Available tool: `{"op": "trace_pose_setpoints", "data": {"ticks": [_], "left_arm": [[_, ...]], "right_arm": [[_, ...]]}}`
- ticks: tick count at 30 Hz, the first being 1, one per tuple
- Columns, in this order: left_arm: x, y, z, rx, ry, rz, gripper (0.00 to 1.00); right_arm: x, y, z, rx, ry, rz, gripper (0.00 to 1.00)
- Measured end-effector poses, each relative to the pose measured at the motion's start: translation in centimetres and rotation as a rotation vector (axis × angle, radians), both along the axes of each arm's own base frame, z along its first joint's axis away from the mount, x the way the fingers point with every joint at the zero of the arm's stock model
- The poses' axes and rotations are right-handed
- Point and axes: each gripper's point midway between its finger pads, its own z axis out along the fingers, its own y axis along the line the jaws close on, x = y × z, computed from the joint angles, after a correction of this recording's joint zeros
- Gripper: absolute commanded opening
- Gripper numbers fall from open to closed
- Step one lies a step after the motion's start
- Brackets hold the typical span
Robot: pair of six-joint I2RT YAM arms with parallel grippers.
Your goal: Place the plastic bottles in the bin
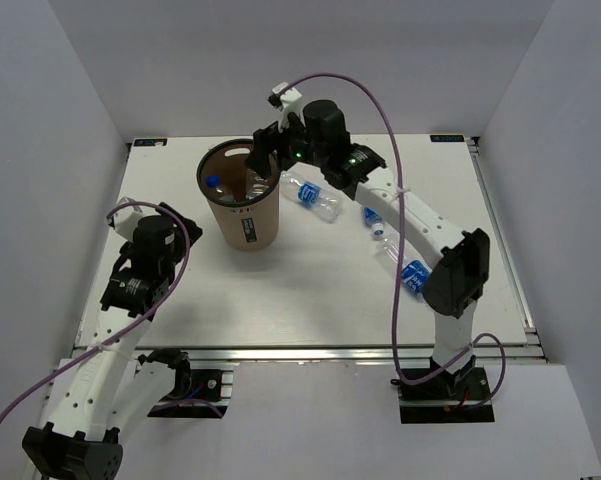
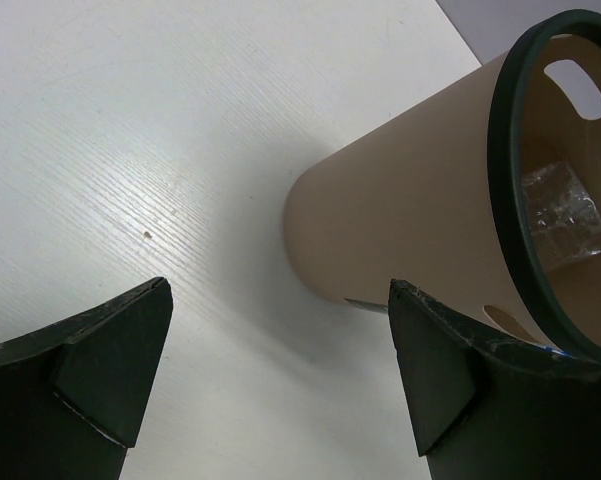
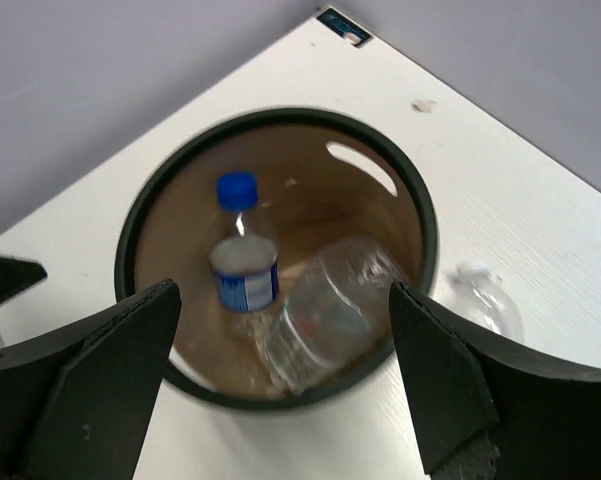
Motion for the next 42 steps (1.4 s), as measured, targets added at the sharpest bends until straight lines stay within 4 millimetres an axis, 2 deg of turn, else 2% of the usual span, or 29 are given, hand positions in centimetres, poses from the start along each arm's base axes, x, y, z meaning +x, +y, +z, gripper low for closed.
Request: {"op": "trace_pose_setpoints", "data": {"ticks": [1, 4, 7, 9, 11, 14, 17, 19, 25, 30, 33, 34, 38, 40, 42], "left_arm": [[0.0, 0.0, -0.1, 0.001, 0.003, 0.000, 0.98], [0.1, 0.0, -0.3, 0.004, 0.011, 0.002, 0.98], [0.0, 0.1, -0.6, 0.008, 0.023, 0.004, 0.98], [0.0, 0.1, -0.6, 0.008, 0.025, 0.004, 0.98], [0.0, 0.1, -0.7, 0.006, 0.026, 0.006, 0.98], [0.0, 0.0, -1.4, 0.006, 0.041, 0.006, 0.98], [0.1, -0.1, -2.1, 0.009, 0.065, 0.003, 0.98], [0.2, -0.1, -2.5, 0.011, 0.077, 0.004, 0.98], [0.3, -0.1, -2.7, 0.008, 0.086, 0.010, 0.98], [0.2, 0.0, -2.6, 0.003, 0.079, 0.021, 0.98], [0.2, 0.1, -2.5, 0.002, 0.077, 0.027, 0.98], [0.2, 0.2, -2.6, 0.003, 0.078, 0.031, 0.98], [0.0, 0.4, -2.7, 0.008, 0.083, 0.041, 0.98], [0.0, 0.4, -2.6, 0.007, 0.079, 0.042, 0.98], [-0.1, 0.4, -2.3, 0.002, 0.070, 0.042, 0.98]], "right_arm": [[-0.1, -0.5, 0.1, -0.005, -0.004, -0.010, 0.89], [-1.2, -4.1, -0.1, -0.019, 0.009, -0.082, 0.89], [-0.9, -9.1, -2.0, -0.038, 0.063, -0.183, 0.89], [-0.3, -13.3, -4.9, -0.074, 0.126, -0.289, 0.89], [0.3, -17.9, -8.8, -0.133, 0.201, -0.413, 0.89], [-0.5, -24.5, -16.0, -0.256, 0.330, -0.587, 0.89], [-3.2, -28.9, -21.9, -0.421, 0.456, -0.681, 0.89], [-4.7, -30.5, -23.8, -0.511, 0.497, -0.701, 0.89], [-6.2, -32.6, -25.8, -0.658, 0.514, -0.714, 0.89], [-6.8, -34.2, -29.2, -0.799, 0.571, -0.731, 0.89], [-7.2, -34.5, -31.1, -0.850, 0.610, -0.720, 0.77], [-7.2, -34.4, -31.2, -0.852, 0.617, -0.714, 0.67], [-6.3, -33.0, -30.1, -0.801, 0.610, -0.688, 0.58], [-6.1, -31.6, -28.8, -0.762, 0.584, -0.656, 0.55], [-6.1, -29.8, -26.5, -0.699, 0.542, -0.609, 0.52]]}}
